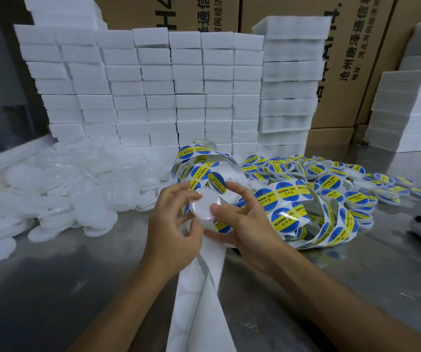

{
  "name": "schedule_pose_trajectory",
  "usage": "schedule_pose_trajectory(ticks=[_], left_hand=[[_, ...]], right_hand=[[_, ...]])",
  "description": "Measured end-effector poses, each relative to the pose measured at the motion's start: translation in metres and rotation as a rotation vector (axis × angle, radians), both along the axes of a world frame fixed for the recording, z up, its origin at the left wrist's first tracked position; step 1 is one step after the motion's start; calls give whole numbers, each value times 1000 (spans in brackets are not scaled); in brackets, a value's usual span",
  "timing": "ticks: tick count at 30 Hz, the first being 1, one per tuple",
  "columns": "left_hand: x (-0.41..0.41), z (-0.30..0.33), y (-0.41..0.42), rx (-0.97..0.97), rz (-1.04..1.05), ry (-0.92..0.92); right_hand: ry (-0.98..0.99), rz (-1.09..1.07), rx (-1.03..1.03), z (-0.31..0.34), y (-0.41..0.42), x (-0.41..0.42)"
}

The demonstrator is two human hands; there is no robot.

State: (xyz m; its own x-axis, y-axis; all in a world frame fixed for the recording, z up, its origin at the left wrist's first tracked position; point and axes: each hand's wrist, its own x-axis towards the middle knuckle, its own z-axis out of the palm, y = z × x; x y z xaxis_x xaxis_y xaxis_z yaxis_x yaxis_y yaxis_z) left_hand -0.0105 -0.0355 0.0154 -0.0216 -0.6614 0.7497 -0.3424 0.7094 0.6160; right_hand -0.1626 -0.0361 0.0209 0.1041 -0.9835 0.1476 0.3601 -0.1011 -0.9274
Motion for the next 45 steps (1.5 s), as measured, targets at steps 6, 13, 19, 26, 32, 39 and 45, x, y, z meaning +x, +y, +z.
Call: schedule_pose_trajectory(ticks=[6,13,19,26,32,39,45], left_hand=[[2,11,-2,619,-331,645],[3,11,-3,721,-334,738],[7,8,-9,752,-264,846],[7,7,-9,743,-288,842],[7,8,-7,740,-326,795],[5,10,-5,735,-341,801],[5,10,-5,736,-340,788]], right_hand=[[2,-57,-23,2,-1,-2],[14,-86,-19,0,-2,0],[-63,-284,-38,7,-7,-5],[-34,-181,-39,10,-5,-12],[94,-173,-71,9,-2,-8],[125,-182,-63,8,-1,-5],[157,-198,-54,8,-1,-6]])
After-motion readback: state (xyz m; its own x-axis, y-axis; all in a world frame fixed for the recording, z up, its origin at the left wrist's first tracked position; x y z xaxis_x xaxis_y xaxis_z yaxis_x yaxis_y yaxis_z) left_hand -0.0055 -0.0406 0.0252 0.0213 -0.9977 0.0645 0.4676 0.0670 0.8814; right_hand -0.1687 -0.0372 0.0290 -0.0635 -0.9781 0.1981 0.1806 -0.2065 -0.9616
